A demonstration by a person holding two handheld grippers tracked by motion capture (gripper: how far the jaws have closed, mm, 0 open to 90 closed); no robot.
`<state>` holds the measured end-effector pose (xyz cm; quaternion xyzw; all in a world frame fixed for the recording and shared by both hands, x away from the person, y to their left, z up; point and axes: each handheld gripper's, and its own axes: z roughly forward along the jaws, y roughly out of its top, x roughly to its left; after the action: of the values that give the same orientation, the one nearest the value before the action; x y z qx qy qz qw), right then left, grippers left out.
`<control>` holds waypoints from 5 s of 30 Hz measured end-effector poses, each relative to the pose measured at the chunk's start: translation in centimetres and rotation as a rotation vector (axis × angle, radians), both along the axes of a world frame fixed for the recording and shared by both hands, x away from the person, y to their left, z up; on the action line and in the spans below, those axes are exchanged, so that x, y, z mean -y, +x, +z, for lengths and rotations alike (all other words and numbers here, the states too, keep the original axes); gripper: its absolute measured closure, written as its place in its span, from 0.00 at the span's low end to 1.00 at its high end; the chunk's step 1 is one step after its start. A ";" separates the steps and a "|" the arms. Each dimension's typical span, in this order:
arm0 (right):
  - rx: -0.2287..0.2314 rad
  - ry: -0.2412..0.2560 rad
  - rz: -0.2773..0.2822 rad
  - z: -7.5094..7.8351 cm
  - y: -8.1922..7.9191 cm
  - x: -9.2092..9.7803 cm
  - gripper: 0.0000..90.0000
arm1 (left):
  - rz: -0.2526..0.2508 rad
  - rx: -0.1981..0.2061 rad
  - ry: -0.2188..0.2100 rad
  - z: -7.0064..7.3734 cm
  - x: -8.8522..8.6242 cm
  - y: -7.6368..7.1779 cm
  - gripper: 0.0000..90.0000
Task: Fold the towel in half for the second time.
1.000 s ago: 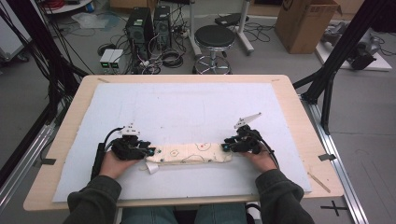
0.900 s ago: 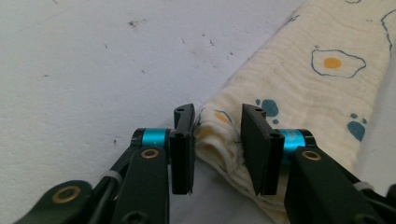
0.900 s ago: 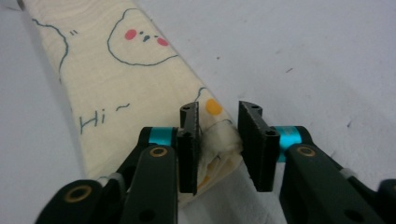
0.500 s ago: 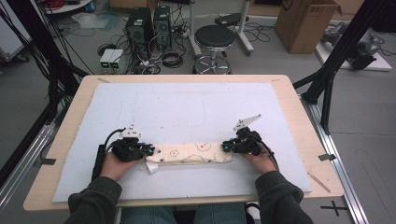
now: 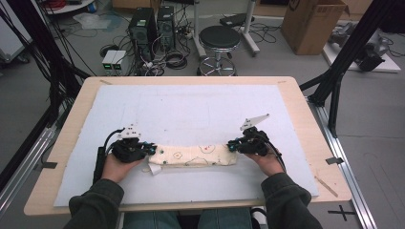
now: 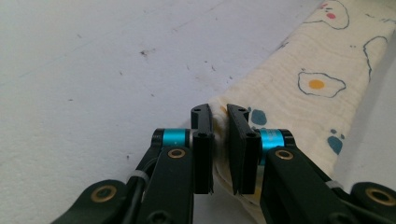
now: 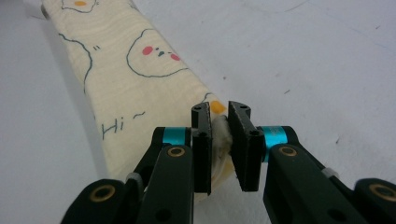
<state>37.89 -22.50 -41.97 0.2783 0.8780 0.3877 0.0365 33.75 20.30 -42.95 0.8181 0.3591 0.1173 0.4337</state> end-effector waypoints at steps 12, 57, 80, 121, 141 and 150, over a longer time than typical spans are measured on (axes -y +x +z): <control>0.013 -0.022 -0.025 0.7 1.6 -0.7 0.89 | 0.070 0.008 -0.062 -0.4 -0.6 1.2 0.90; 0.033 -0.031 -0.158 1.0 7.5 -1.9 0.89 | 0.179 0.033 -0.038 1.0 -0.3 6.4 0.90; -0.005 -0.038 -0.232 -0.8 9.0 -1.5 0.80 | 0.211 -0.028 0.017 -0.7 0.7 8.5 0.80; 0.083 0.146 -0.247 3.5 5.9 0.1 0.40 | 0.147 0.071 -0.103 3.4 -0.7 5.5 0.50; 0.079 0.141 -0.242 3.9 5.0 -0.1 0.22 | 0.139 0.083 -0.118 4.1 -0.9 4.6 0.41; 0.091 0.153 -0.240 4.4 4.4 0.0 0.21 | 0.137 0.085 -0.108 4.3 -1.5 4.0 0.40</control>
<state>42.31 -22.46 -37.57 0.3652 0.8038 0.4586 0.1009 37.72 21.78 -38.66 0.7613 0.4013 0.1619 0.4829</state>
